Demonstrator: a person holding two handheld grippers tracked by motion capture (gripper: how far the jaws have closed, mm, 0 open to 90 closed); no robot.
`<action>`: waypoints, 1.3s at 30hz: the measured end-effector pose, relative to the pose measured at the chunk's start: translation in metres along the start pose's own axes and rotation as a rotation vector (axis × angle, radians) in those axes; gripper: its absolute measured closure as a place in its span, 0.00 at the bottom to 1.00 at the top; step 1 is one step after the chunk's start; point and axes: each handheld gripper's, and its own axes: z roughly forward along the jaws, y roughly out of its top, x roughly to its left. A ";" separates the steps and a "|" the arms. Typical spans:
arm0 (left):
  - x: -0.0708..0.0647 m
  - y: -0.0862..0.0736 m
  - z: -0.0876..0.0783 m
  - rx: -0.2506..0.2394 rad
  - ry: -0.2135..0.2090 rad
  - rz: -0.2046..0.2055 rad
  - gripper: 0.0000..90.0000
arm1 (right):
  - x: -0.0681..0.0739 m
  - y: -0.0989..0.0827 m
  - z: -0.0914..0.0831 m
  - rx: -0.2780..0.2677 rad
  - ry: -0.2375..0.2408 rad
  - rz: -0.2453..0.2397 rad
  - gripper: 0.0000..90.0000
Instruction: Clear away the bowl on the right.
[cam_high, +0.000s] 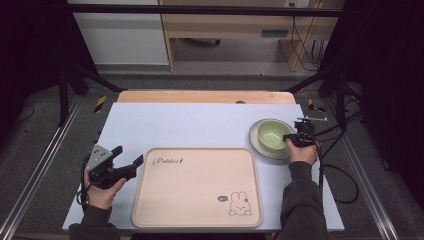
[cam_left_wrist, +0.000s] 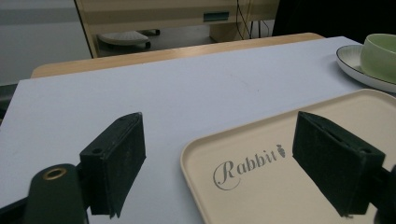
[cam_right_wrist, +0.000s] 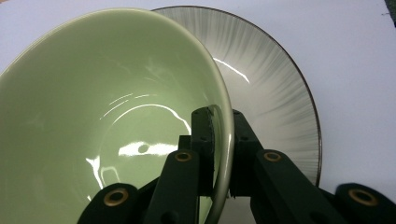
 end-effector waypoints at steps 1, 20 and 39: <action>0.000 0.000 0.000 0.001 0.000 0.000 0.19 | 0.000 0.000 0.000 0.002 0.000 -0.005 0.93; 0.000 0.000 0.000 0.001 -0.003 0.001 0.19 | 0.011 -0.003 -0.008 -0.053 -0.037 -0.048 0.94; 0.001 0.000 0.000 0.004 -0.004 -0.004 0.19 | 0.011 -0.001 -0.021 -0.092 0.023 -0.031 0.94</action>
